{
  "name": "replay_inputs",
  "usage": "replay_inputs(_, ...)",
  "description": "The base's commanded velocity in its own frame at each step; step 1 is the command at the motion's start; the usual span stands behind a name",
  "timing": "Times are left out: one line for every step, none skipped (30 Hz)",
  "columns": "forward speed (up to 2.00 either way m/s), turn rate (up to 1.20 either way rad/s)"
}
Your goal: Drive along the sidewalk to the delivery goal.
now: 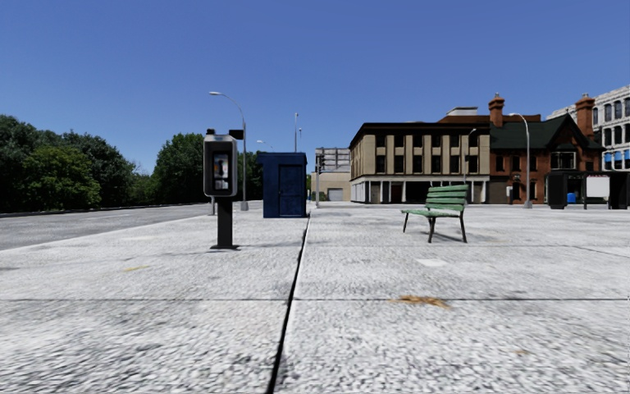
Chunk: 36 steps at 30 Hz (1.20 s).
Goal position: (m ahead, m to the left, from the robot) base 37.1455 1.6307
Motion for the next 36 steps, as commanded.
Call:
replay_inputs(2.00, 0.00)
replay_inputs(2.00, 0.00)
replay_inputs(2.00, 0.00)
replay_inputs(2.00, 0.00)
replay_inputs(2.00, -0.04)
replay_inputs(2.00, -0.13)
replay_inputs(2.00, -0.13)
replay_inputs(2.00, -0.13)
replay_inputs(2.00, -0.13)
replay_inputs(2.00, -0.13)
replay_inputs(2.00, -0.13)
replay_inputs(2.00, -0.13)
replay_inputs(2.00, -0.13)
replay_inputs(2.00, -0.12)
replay_inputs(2.00, 0.00)
replay_inputs(2.00, 0.00)
replay_inputs(2.00, 0.00)
replay_inputs(2.00, 0.00)
replay_inputs(2.00, 0.00)
replay_inputs(2.00, 0.00)
replay_inputs(2.00, 0.00)
replay_inputs(2.00, 0.00)
replay_inputs(2.00, 0.00)
replay_inputs(2.00, 0.00)
replay_inputs(2.00, 0.00)
replay_inputs(2.00, 0.00)
replay_inputs(2.00, 0.00)
replay_inputs(2.00, 0.00)
replay_inputs(2.00, 0.00)
replay_inputs(2.00, 0.00)
replay_inputs(2.00, 0.00)
replay_inputs(2.00, 0.00)
replay_inputs(2.00, 0.00)
replay_inputs(2.00, 0.00)
replay_inputs(2.00, 0.00)
replay_inputs(2.00, 0.00)
